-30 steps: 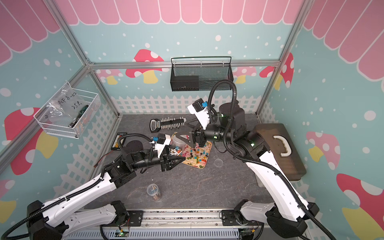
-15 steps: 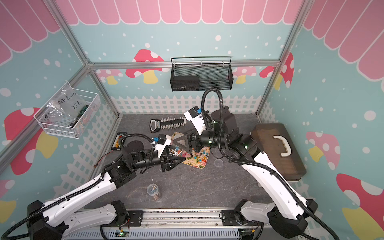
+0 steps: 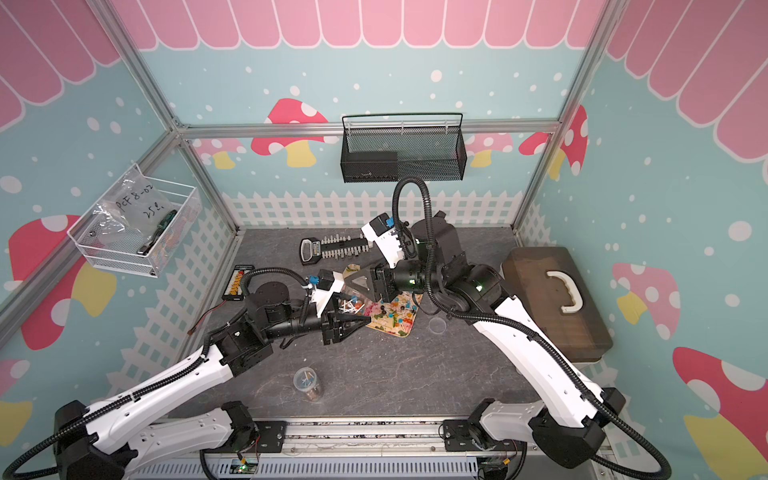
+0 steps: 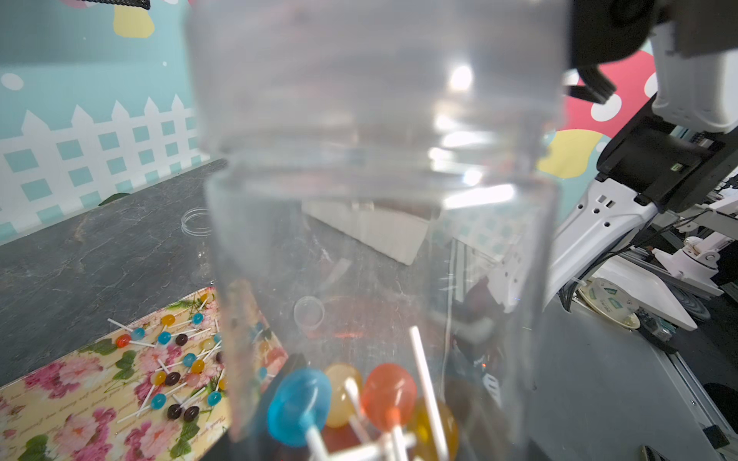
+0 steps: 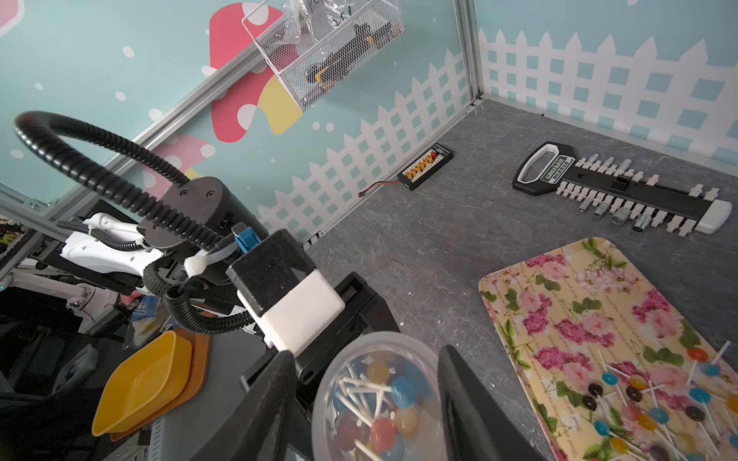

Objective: Pour the candies out of the jar
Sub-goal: Unscrew the lid from the jar.

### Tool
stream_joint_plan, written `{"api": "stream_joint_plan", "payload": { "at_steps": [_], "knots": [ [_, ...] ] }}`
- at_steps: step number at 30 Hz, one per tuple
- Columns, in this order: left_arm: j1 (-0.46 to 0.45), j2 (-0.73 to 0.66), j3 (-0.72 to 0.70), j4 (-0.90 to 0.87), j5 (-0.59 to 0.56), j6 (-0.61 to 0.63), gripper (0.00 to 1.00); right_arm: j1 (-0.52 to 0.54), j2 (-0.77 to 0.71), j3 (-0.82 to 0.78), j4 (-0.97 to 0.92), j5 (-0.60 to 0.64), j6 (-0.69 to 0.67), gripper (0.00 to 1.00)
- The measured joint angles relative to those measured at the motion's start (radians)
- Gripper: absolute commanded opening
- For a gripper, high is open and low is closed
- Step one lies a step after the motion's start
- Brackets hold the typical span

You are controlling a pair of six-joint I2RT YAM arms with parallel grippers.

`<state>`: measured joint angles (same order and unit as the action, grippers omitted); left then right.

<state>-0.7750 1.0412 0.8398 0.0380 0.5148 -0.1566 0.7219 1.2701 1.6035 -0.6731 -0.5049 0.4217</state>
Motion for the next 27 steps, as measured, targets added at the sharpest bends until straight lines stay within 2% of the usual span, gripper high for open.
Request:
{"api": "stream_joint_plan", "payload": {
  "at_steps": [5, 12, 20, 23, 27],
  "knots": [
    [0.000, 0.000, -0.001, 0.000, 0.000, 0.002, 0.48, 0.000, 0.000, 0.000, -0.002, 0.011, -0.002, 0.67],
    [0.000, 0.000, -0.001, 0.003, 0.000, 0.004, 0.48, 0.000, 0.000, 0.000, -0.028, 0.031, -0.002, 0.69],
    [0.000, 0.000, -0.001, 0.003, -0.002, 0.004, 0.48, 0.000, 0.000, 0.000, -0.032, 0.030, -0.010, 0.45],
    [0.000, -0.001, -0.002, 0.003, -0.004, 0.004, 0.48, 0.000, 0.000, 0.000, -0.027, 0.025, -0.022, 0.41],
    [0.001, -0.006, -0.002, 0.004, -0.003, 0.004, 0.48, 0.000, 0.000, 0.001, -0.021, 0.010, -0.075, 0.42]
  ]
}}
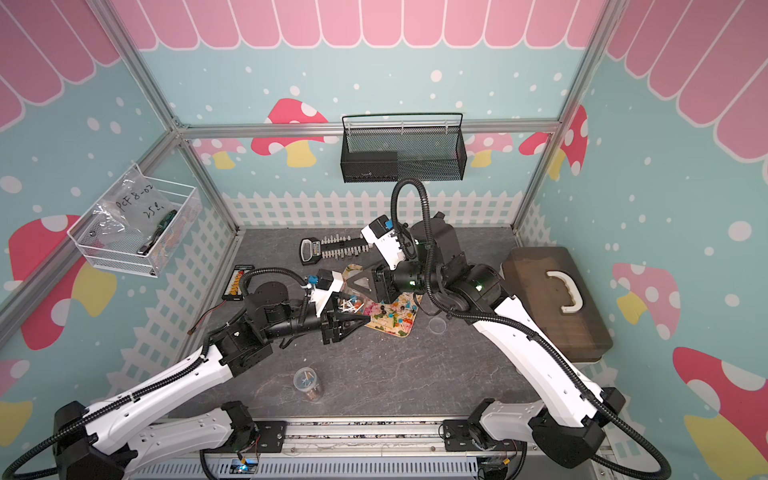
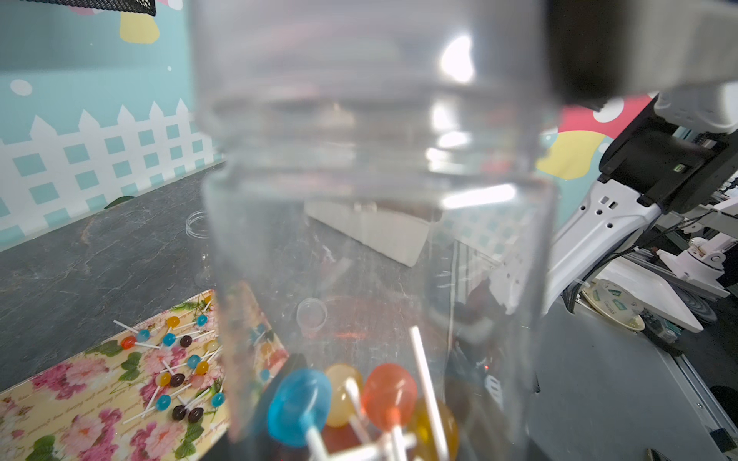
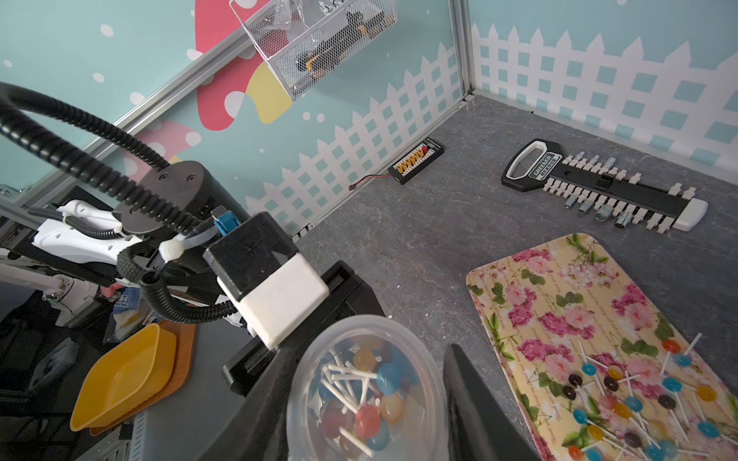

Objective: Pour the candies out of the jar
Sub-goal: Unscrew the lid from the jar.

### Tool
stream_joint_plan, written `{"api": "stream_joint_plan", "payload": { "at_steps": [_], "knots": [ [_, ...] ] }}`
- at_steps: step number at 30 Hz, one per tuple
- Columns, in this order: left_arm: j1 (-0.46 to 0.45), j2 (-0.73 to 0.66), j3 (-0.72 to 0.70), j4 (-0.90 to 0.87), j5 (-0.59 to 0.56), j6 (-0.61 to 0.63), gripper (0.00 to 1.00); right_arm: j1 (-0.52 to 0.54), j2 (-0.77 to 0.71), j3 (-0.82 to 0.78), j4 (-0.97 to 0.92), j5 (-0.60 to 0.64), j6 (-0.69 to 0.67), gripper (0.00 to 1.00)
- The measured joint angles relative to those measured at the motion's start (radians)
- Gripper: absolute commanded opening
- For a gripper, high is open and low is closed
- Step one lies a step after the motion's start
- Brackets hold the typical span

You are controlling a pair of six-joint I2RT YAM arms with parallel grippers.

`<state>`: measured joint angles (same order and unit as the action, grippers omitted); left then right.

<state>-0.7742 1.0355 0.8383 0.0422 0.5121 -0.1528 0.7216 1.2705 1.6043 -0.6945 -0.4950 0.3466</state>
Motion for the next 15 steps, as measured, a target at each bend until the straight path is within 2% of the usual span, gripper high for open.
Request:
{"api": "stream_joint_plan", "payload": {
  "at_steps": [9, 15],
  "knots": [
    [0.000, -0.028, 0.000, 0.066, 0.066, 0.001, 0.47, -0.027, -0.013, 0.002, 0.069, -0.222, -0.326, 0.41],
    [0.000, -0.030, 0.000, 0.103, 0.107, 0.001, 0.48, -0.043, -0.006, 0.015, 0.072, -0.319, -0.429, 0.41]
  ]
}}
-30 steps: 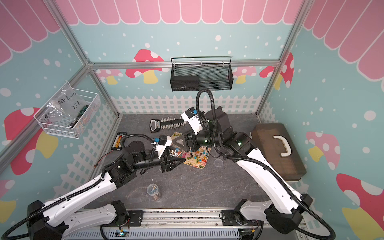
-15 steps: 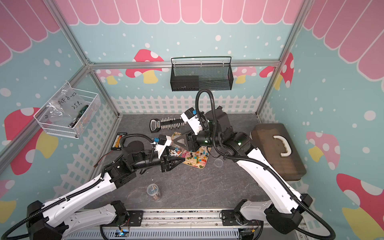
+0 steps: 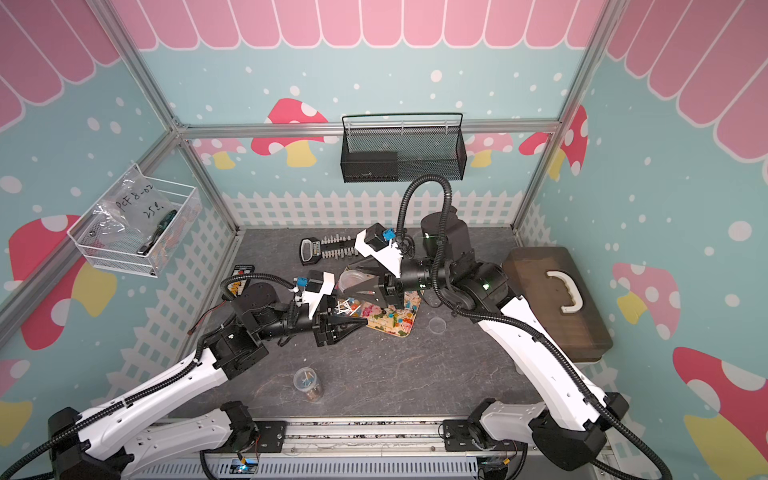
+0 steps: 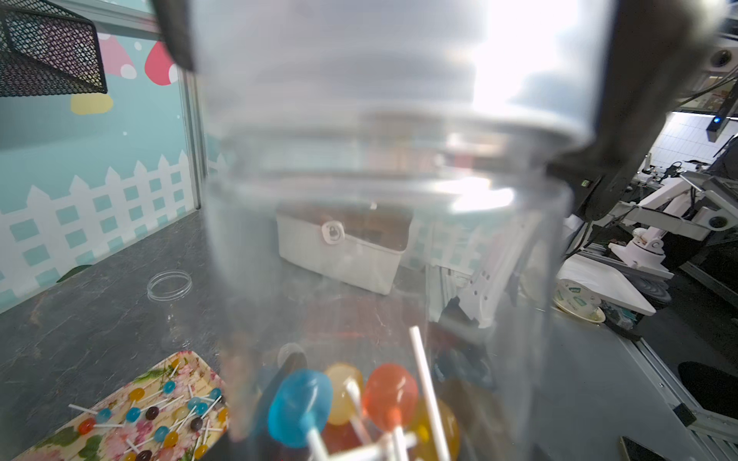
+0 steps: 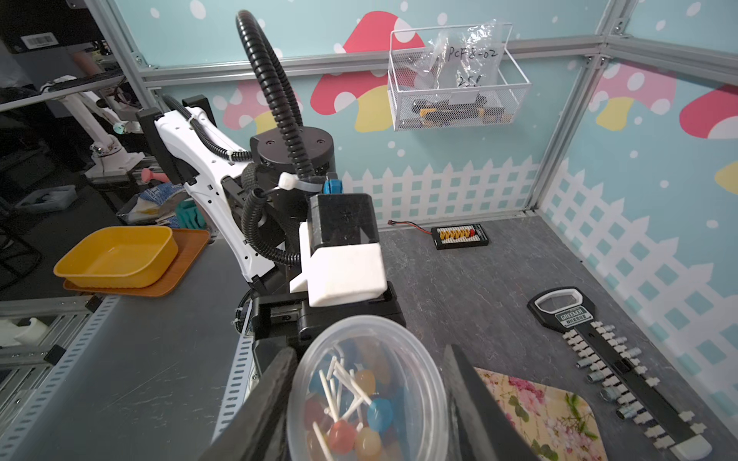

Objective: Pour the candies out of the jar
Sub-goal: Unscrew the lid from the jar.

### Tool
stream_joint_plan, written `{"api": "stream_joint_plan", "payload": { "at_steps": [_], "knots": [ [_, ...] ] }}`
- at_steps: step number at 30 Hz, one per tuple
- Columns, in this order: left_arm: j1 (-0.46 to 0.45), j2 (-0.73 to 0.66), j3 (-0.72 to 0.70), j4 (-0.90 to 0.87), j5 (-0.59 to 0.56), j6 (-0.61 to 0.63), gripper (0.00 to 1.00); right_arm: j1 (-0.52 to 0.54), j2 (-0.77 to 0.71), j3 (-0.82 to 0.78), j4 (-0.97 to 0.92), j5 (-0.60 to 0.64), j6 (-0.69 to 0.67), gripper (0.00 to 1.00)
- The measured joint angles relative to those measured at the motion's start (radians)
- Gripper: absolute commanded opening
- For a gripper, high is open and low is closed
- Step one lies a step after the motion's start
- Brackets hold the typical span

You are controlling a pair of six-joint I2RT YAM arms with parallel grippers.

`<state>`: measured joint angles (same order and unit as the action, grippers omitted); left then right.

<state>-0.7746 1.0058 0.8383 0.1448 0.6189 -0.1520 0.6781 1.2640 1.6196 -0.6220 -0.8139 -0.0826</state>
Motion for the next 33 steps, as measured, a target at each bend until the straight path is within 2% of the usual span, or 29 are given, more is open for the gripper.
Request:
{"api": "stream_joint_plan", "payload": {
  "at_steps": [5, 12, 16, 23, 33],
  "knots": [
    [0.001, 0.000, 0.000, 0.000, 0.002, -0.001, 0.48, -0.005, 0.006, 0.001, 0.002, -0.014, -0.018, 0.49],
    [-0.001, 0.001, -0.021, 0.010, -0.016, -0.031, 0.48, 0.005, 0.006, 0.003, 0.003, -0.027, -0.042, 0.79],
    [0.000, 0.004, -0.031, -0.004, -0.040, -0.043, 0.48, 0.010, -0.006, 0.003, 0.026, -0.002, 0.011, 0.81],
    [0.000, 0.006, -0.031, -0.010, -0.082, -0.040, 0.48, 0.010, -0.067, -0.013, 0.090, 0.168, 0.272, 0.80],
    [0.000, 0.028, -0.031, -0.013, -0.111, -0.038, 0.48, 0.022, -0.049, -0.005, -0.052, 0.296, 0.425, 0.80]
  ]
}}
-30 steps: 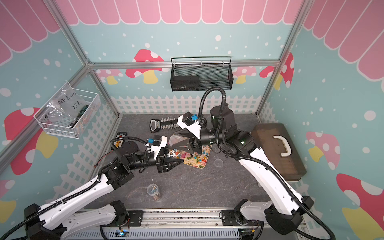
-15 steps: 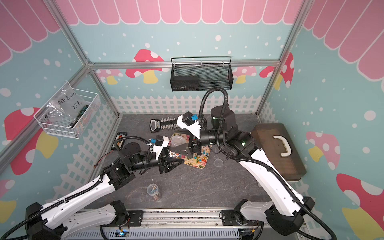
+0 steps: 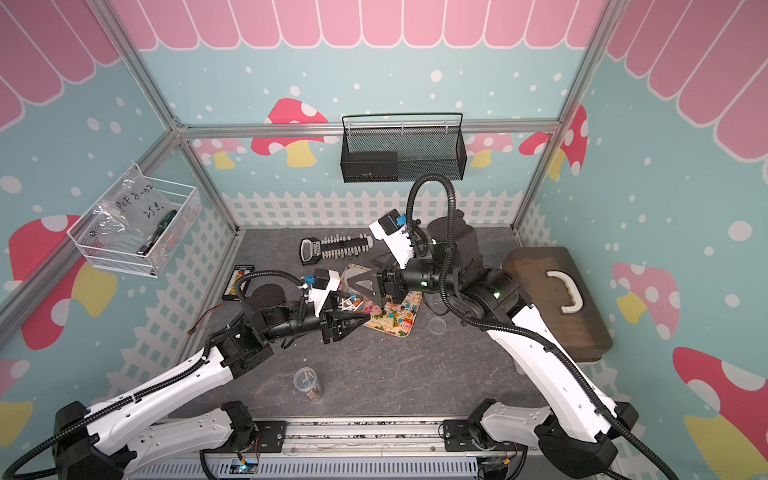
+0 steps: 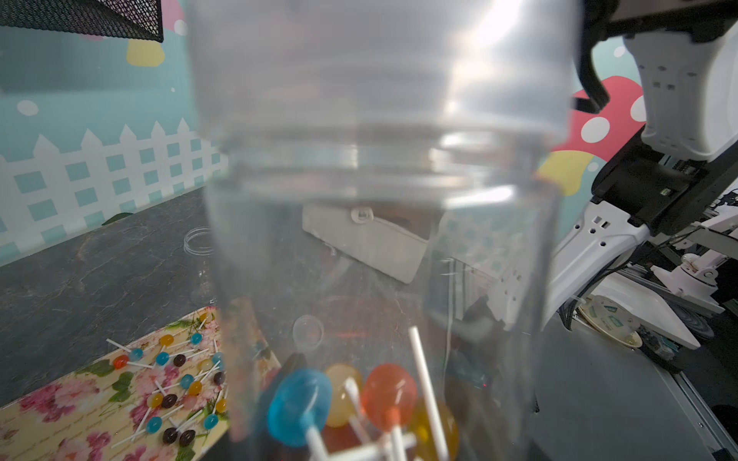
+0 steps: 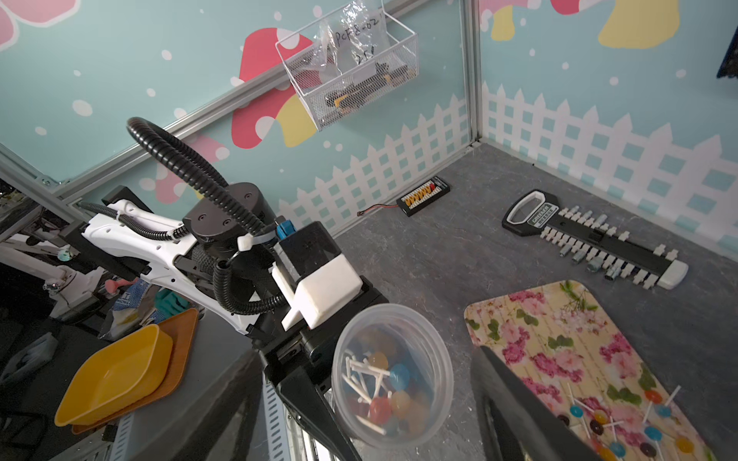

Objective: Pour the candies out of the jar
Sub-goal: Unscrew the lid from the jar.

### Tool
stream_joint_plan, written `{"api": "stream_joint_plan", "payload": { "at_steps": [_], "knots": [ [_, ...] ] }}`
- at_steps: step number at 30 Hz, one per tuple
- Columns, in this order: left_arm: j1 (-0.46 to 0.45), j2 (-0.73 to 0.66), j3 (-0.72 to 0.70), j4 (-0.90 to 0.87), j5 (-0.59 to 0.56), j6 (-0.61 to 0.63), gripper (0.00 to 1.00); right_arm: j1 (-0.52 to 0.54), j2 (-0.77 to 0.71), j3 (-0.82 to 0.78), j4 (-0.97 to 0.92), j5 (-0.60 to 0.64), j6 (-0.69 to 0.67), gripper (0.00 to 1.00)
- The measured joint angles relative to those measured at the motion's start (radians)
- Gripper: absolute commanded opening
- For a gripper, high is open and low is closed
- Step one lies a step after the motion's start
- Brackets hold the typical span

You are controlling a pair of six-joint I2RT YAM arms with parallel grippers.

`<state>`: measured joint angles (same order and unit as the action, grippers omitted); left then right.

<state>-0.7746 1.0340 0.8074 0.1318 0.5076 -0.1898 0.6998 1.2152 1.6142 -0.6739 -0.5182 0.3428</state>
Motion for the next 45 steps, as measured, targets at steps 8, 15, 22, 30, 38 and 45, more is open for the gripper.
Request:
{"api": "stream_joint_plan", "payload": {
  "at_steps": [8, 15, 22, 30, 38, 45],
  "knots": [
    [0.000, 0.011, 0.000, 0.000, -0.001, 0.008, 0.48, 0.009, 0.024, -0.016, -0.007, -0.005, 0.030, 0.80],
    [0.000, 0.012, 0.000, -0.002, -0.003, 0.014, 0.48, 0.010, 0.061, -0.024, -0.009, -0.007, 0.035, 0.69],
    [0.000, 0.011, 0.000, -0.012, -0.005, 0.018, 0.48, 0.010, 0.077, -0.021, -0.012, -0.021, 0.024, 0.43],
    [0.000, 0.004, 0.003, 0.012, 0.010, 0.030, 0.48, 0.013, 0.089, 0.042, -0.064, -0.048, -0.117, 0.44],
    [-0.005, -0.006, 0.023, 0.029, 0.109, 0.022, 0.48, -0.006, 0.076, 0.074, -0.058, -0.251, -0.452, 0.47],
    [-0.003, 0.004, 0.023, -0.014, 0.109, 0.010, 0.48, 0.001, 0.067, 0.099, -0.039, -0.343, -0.511, 0.47]
  ]
}}
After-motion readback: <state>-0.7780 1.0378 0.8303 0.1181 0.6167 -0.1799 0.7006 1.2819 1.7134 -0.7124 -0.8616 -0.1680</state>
